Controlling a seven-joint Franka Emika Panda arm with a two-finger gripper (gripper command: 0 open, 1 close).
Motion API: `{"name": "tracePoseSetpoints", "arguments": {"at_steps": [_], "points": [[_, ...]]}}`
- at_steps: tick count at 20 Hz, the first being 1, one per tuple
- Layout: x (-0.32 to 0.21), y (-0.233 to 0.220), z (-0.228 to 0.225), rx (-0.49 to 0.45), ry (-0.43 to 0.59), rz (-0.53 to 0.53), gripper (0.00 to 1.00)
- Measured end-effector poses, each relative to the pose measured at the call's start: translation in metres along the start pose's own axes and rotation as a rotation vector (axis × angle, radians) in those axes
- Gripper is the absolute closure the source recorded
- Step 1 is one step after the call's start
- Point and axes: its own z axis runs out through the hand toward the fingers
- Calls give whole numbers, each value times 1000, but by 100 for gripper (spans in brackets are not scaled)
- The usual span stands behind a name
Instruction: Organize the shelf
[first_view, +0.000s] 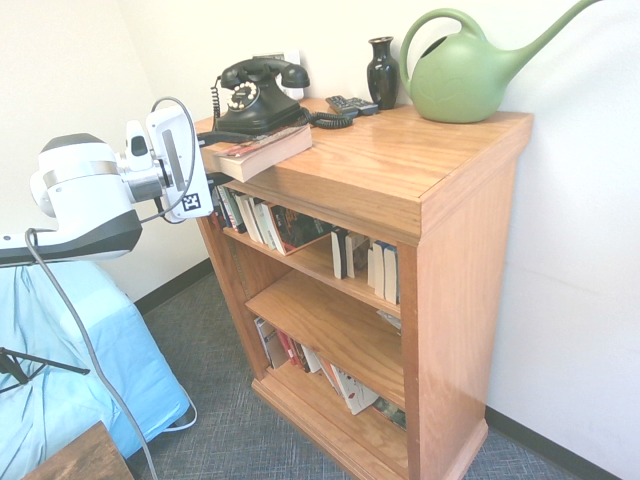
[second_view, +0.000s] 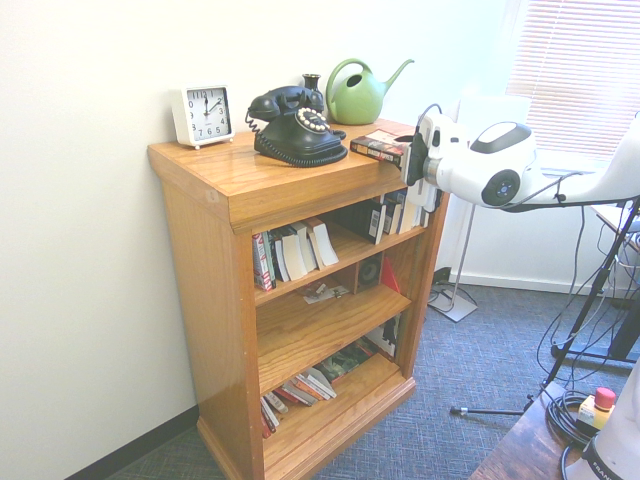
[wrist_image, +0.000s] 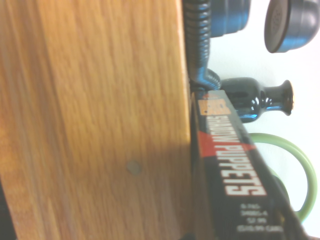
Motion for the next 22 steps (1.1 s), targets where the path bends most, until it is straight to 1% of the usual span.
{"name": "tracePoseSetpoints", "arguments": {"at_steps": [8, 14, 18, 20, 22], "points": [[-6, -3, -1, 2, -7, 0, 100], [-5, 0, 0, -30, -11, 28, 100], [4, 9, -13, -33, -22, 120, 100], [11, 17, -29, -32, -31, 196, 100], [16, 30, -48, -28, -44, 295, 100]]}}
